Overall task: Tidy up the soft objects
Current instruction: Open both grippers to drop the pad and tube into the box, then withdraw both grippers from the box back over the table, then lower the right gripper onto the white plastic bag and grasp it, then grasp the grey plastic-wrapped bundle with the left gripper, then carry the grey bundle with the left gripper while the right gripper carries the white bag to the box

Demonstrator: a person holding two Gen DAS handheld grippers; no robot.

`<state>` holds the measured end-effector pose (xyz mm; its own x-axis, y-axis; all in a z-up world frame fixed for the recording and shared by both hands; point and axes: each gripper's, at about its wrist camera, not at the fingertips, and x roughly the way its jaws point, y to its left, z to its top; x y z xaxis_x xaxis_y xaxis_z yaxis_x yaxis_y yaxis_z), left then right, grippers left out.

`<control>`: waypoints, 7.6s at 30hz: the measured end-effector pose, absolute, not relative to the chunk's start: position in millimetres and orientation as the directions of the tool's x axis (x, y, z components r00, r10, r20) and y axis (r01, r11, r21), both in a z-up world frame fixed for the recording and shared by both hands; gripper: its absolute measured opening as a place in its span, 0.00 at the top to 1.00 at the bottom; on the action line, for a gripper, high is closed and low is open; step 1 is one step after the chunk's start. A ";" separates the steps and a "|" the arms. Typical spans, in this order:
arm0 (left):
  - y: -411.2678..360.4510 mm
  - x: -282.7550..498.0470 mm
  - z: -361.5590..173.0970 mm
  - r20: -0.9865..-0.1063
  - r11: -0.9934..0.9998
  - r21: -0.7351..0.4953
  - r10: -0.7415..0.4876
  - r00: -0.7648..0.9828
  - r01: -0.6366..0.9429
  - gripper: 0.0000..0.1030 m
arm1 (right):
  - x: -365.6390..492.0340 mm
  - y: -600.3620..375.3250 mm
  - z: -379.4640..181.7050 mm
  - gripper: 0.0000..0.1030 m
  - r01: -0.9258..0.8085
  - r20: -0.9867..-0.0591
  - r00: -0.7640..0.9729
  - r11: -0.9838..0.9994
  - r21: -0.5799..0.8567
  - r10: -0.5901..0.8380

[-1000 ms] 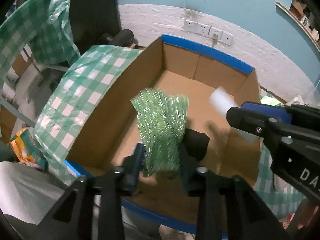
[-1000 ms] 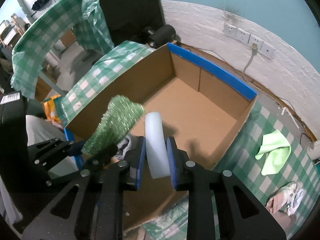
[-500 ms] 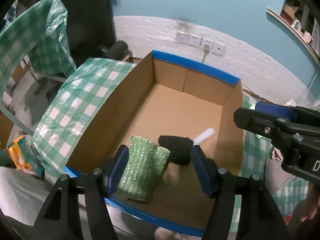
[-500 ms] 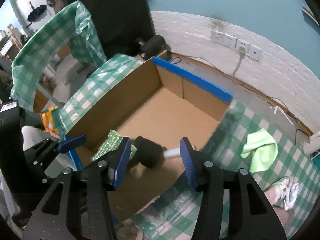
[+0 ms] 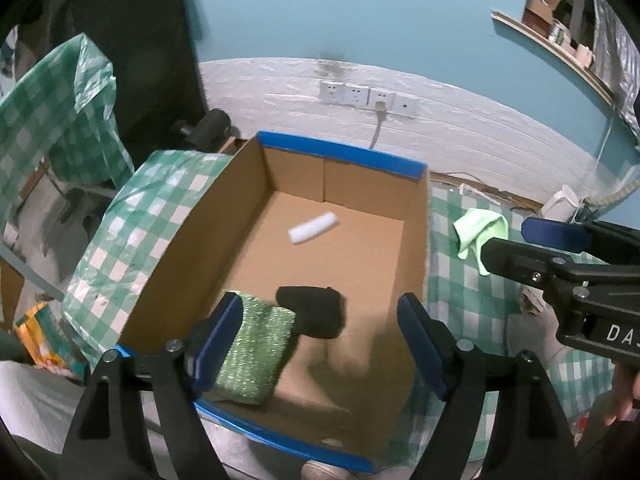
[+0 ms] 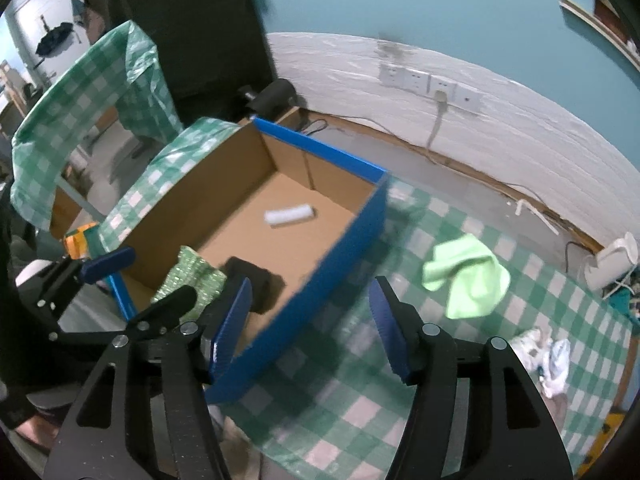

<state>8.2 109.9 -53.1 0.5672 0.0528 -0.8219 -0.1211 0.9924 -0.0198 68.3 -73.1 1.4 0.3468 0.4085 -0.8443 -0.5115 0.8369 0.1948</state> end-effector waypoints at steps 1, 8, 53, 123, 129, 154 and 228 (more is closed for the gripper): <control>106.0 8.2 -52.4 -0.822 0.993 -0.017 0.051 0.567 -0.114 0.22 | 67.0 -77.0 2.0 0.39 -0.506 -0.845 0.352 0.841 0.191 0.403; 75.8 8.4 -51.1 -0.825 0.999 0.017 0.043 0.563 -0.052 0.20 | 58.6 -118.6 2.0 0.38 -0.450 -0.848 0.376 0.874 0.185 0.373; -81.2 20.4 -70.3 -0.866 0.973 0.127 0.014 0.500 0.193 0.16 | 47.5 -323.5 -41.4 0.37 -0.143 -0.879 0.434 0.979 0.146 0.195; -232.9 135.1 -197.6 -0.958 0.902 0.005 -0.120 0.261 0.432 0.44 | 112.7 -396.4 -132.1 0.59 -0.098 -0.921 0.355 0.987 0.131 0.157; -229.3 130.2 -193.9 -0.950 0.903 0.011 -0.125 0.287 0.430 0.63 | 110.1 -395.8 -122.1 0.59 -0.085 -0.912 0.385 0.990 0.116 0.140; -189.5 97.1 -119.4 -0.892 0.919 0.056 -0.129 0.433 0.391 0.70 | 88.9 -371.4 -63.6 0.59 -0.084 -0.876 0.436 0.979 0.188 0.205; 96.1 28.2 -53.2 -0.850 0.997 0.035 0.067 0.523 -0.069 0.70 | 78.3 -68.3 -2.6 0.59 -0.544 -0.840 0.288 0.801 0.251 0.459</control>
